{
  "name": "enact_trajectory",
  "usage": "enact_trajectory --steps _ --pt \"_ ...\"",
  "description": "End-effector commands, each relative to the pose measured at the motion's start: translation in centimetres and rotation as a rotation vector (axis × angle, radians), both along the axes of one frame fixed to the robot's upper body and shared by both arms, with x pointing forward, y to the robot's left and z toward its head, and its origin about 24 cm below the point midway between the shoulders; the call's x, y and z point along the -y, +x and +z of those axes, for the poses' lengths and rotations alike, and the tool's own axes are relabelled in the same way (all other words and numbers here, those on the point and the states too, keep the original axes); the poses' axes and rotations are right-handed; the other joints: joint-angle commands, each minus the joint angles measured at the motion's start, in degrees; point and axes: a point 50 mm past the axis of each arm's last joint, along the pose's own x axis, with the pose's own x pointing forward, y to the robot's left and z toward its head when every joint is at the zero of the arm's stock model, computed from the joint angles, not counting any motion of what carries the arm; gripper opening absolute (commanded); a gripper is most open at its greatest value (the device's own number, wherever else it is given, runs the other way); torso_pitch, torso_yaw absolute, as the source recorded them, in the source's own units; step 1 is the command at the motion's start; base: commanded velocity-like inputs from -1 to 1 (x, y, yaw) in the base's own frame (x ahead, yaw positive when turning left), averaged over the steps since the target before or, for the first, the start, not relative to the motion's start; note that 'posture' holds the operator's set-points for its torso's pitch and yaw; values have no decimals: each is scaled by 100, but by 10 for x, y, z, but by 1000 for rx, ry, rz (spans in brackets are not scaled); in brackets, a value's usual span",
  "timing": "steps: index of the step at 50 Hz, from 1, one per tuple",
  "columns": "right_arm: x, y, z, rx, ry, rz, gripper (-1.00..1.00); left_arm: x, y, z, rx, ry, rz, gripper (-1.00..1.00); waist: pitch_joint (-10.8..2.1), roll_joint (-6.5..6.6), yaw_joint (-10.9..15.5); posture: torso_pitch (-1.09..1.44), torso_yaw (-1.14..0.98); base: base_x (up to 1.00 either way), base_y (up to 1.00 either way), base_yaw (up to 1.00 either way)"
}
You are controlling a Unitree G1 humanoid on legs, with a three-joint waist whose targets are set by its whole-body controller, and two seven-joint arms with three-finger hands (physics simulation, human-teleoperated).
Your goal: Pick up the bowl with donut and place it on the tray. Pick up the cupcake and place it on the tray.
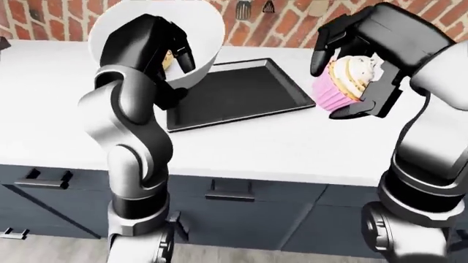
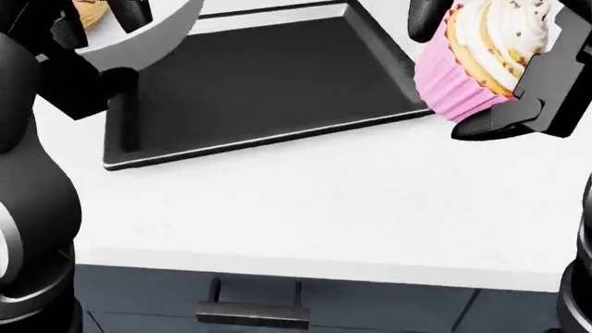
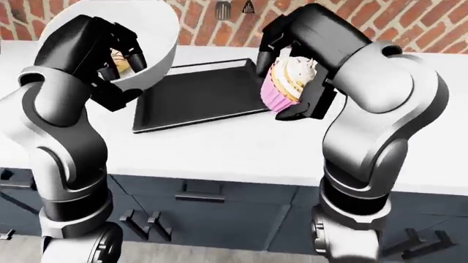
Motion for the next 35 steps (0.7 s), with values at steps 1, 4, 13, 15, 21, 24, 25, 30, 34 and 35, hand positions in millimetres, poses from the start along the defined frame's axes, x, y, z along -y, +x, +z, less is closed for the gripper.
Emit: enact_trajectory --steps 1,4,13,15,21,24,25,30,34,35 --pt "-1 0 5 27 2 -4 -100 3 -3 8 47 19 -12 -100 11 -36 -22 0 0 0 0 0" --pt "-1 1 6 31 3 -5 -100 3 -3 8 45 19 -12 -100 -100 1 -76 0 0 0 0 0" --pt "0 2 10 66 2 -14 -100 2 -2 7 43 19 -12 -100 -217 123 -132 0 0 0 2 32" --pt "0 1 10 63 3 -14 -100 2 -2 7 43 19 -12 -100 -216 190 -140 0 0 0 0 100" --pt "1 1 11 65 7 -13 -100 2 -2 7 44 20 -11 -100 -256 488 -168 0 0 0 0 100" --pt "2 2 13 69 17 -17 -100 2 -2 7 44 18 -12 -100 -335 697 -106 0 0 0 0 100" --pt "2 2 15 70 22 -20 -100 2 -2 7 44 19 -12 -100 -309 692 -126 0 0 0 0 86" --pt "4 7 15 64 28 -34 -100 2 0 8 43 18 -12 -100 -95 343 -151 0 0 0 0 12" --pt "9 15 17 62 53 -71 -100 3 2 8 42 21 -17 -100 -89 82 -105 0 0 0 0 0" --pt "9 15 16 61 57 -73 -100 3 2 8 42 21 -17 -100 -125 -46 -74 0 0 0 0 0"
